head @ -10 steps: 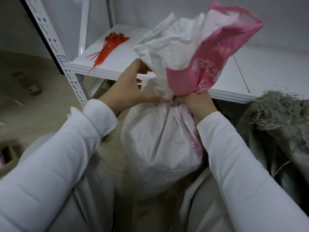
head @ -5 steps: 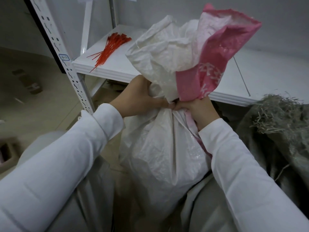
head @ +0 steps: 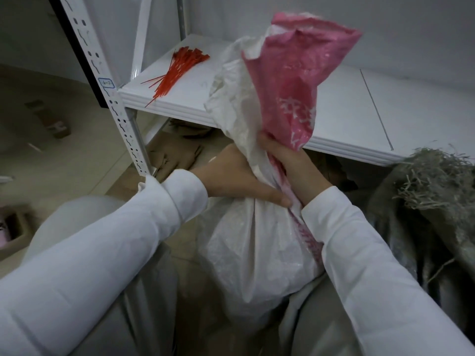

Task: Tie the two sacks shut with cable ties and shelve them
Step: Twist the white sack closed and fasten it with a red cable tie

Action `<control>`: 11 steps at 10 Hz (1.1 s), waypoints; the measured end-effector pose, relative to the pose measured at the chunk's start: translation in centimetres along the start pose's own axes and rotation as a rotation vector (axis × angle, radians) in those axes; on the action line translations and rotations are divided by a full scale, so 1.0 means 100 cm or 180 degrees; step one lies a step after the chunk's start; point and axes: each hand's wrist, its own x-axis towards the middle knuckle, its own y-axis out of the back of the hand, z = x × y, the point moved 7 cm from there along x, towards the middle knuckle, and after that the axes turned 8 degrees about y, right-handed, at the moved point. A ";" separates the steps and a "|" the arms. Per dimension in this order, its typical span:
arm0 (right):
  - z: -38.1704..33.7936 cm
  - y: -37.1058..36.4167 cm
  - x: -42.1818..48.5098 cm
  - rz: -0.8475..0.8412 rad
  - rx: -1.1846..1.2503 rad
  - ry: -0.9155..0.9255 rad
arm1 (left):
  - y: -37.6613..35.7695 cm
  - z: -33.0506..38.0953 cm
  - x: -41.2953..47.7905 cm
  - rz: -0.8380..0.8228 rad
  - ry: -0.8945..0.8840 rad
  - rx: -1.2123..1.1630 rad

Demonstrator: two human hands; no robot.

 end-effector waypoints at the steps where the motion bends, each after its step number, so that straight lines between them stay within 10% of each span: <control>1: -0.006 -0.003 0.004 -0.0240 -0.0528 0.0232 | -0.003 -0.008 0.006 0.0210 0.0185 -0.0178; 7: -0.009 0.015 0.007 -0.0283 -0.1189 0.0667 | 0.007 -0.035 0.026 0.1880 0.0982 -0.1598; 11: 0.021 0.003 -0.005 -0.0388 -0.2902 -0.0080 | 0.007 -0.054 0.021 0.1625 0.1580 -0.2599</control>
